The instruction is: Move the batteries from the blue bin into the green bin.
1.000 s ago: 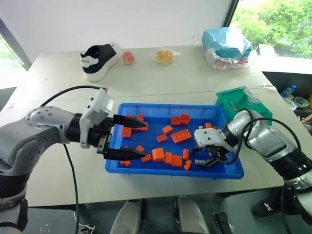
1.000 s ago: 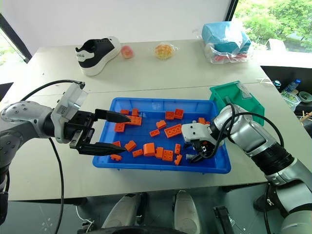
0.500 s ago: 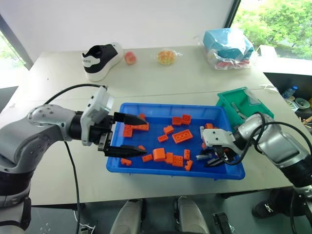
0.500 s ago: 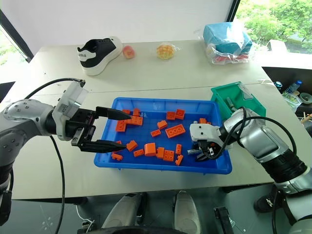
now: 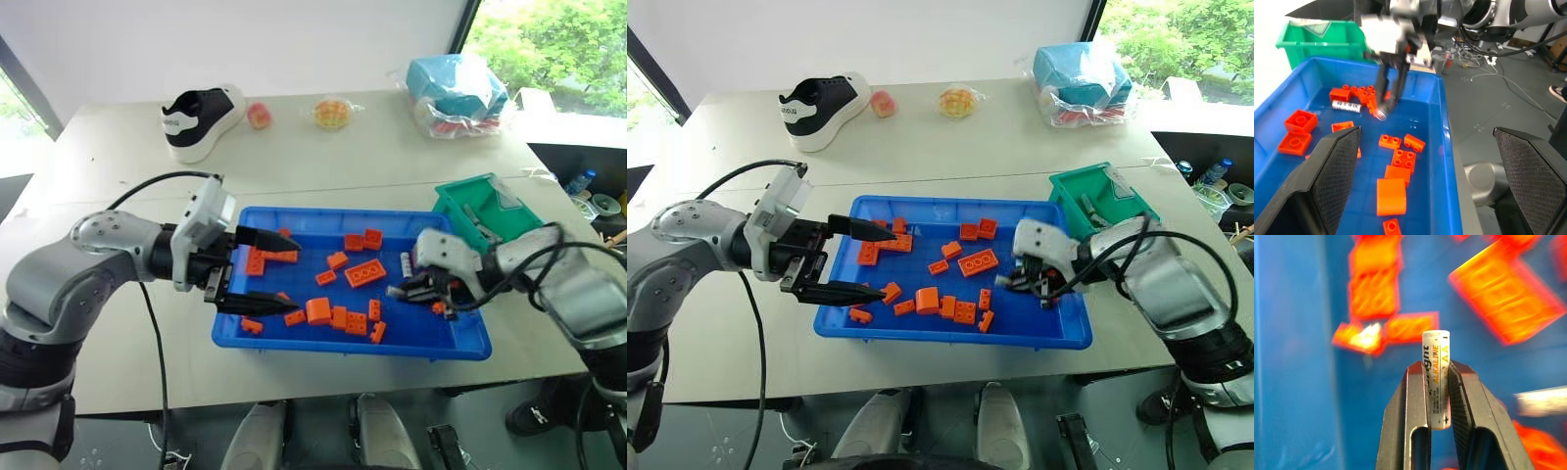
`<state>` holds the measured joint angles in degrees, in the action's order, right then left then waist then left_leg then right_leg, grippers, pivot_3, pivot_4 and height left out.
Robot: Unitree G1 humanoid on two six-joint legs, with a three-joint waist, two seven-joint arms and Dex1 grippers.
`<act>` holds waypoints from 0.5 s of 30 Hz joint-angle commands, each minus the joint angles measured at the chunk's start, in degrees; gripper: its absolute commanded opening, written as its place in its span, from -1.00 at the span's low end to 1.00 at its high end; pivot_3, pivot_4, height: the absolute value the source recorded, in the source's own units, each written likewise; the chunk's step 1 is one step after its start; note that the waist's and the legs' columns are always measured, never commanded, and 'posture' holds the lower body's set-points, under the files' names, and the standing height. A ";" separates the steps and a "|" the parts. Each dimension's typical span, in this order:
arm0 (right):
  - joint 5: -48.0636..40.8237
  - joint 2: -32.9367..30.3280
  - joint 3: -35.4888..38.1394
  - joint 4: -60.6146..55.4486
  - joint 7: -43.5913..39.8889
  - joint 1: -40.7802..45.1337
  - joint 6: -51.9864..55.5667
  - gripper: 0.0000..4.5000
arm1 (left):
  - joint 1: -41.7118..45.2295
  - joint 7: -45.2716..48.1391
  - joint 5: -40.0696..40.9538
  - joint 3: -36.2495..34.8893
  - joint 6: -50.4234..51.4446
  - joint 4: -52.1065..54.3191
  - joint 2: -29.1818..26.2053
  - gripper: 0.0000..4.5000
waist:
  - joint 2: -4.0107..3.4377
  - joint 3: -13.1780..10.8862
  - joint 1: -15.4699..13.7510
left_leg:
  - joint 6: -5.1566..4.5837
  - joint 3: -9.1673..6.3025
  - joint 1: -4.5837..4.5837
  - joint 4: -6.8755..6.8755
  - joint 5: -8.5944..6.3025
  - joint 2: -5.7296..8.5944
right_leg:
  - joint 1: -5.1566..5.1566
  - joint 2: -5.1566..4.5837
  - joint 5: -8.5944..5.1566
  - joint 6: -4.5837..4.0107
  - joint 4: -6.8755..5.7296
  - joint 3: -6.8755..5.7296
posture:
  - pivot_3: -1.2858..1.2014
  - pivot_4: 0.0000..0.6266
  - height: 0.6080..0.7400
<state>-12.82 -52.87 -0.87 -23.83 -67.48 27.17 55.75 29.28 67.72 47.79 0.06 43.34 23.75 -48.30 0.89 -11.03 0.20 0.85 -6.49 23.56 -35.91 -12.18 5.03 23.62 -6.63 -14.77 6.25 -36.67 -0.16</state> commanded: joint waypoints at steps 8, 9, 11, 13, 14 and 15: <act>4.27 -4.00 18.76 4.80 20.48 -3.39 6.22 -0.99 | 2.27 2.58 -4.62 1.64 -5.13 -4.76 2.27 1.00 | -0.01 0.00 -0.80 | -0.12 0.12 0.05 -0.01 -0.06 0.05 | -0.13 -0.09 0.04 0.05 0.34 -0.03 | 0.03 -0.52 0.84; 4.56 -3.60 18.35 6.13 22.08 -2.61 5.71 -0.99 | 2.63 2.69 -4.81 1.75 -5.16 -4.98 2.50 1.00 | -0.01 0.00 -0.69 | -0.14 0.17 0.05 -0.02 -0.08 0.05 | -0.12 -0.09 0.05 0.07 0.34 0.00 | 0.03 -0.52 0.84; 4.97 -2.95 16.99 8.07 24.67 -1.27 4.61 -0.52 | 3.20 2.93 -5.23 1.94 -5.29 -5.33 2.93 1.00 | -0.02 -0.01 -0.60 | -0.15 0.17 0.05 -0.01 -0.08 0.03 | -0.11 -0.08 0.05 0.08 0.35 0.01 | 0.03 -0.52 0.84; 6.12 -2.67 14.85 9.98 27.09 -0.01 2.19 -0.13 | 3.95 2.84 -5.53 2.04 -5.26 -5.60 3.40 1.00 | -0.03 -0.01 -0.57 | -0.16 0.15 0.05 0.02 -0.08 0.01 | -0.09 -0.05 0.06 0.08 0.35 0.00 | 0.03 -0.52 0.84; 6.41 -2.61 14.17 10.65 27.81 0.39 1.20 0.10 | 4.16 2.80 -5.63 2.01 -5.21 -5.62 3.56 1.00 | -0.03 -0.01 -0.57 | -0.16 0.15 0.04 0.03 -0.08 0.01 | -0.08 -0.04 0.06 0.09 0.35 0.00 | 0.03 -0.52 0.84; 6.12 -2.33 13.88 11.07 28.15 0.86 0.56 0.34 | 4.28 2.72 -5.66 1.88 -5.09 -5.50 3.64 1.00 | -0.03 -0.01 -0.58 | -0.16 0.14 0.04 0.04 -0.08 0.01 | -0.08 -0.03 0.06 0.09 0.35 0.00 | 0.03 -0.52 0.84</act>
<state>-7.24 -55.02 12.72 -12.64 -40.44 26.66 58.08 32.44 70.28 42.25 2.35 39.06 17.73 -44.56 0.86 -11.03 -0.37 0.69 -6.34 23.61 -35.88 -12.26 5.04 23.54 -6.67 -14.69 6.37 -36.32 -0.16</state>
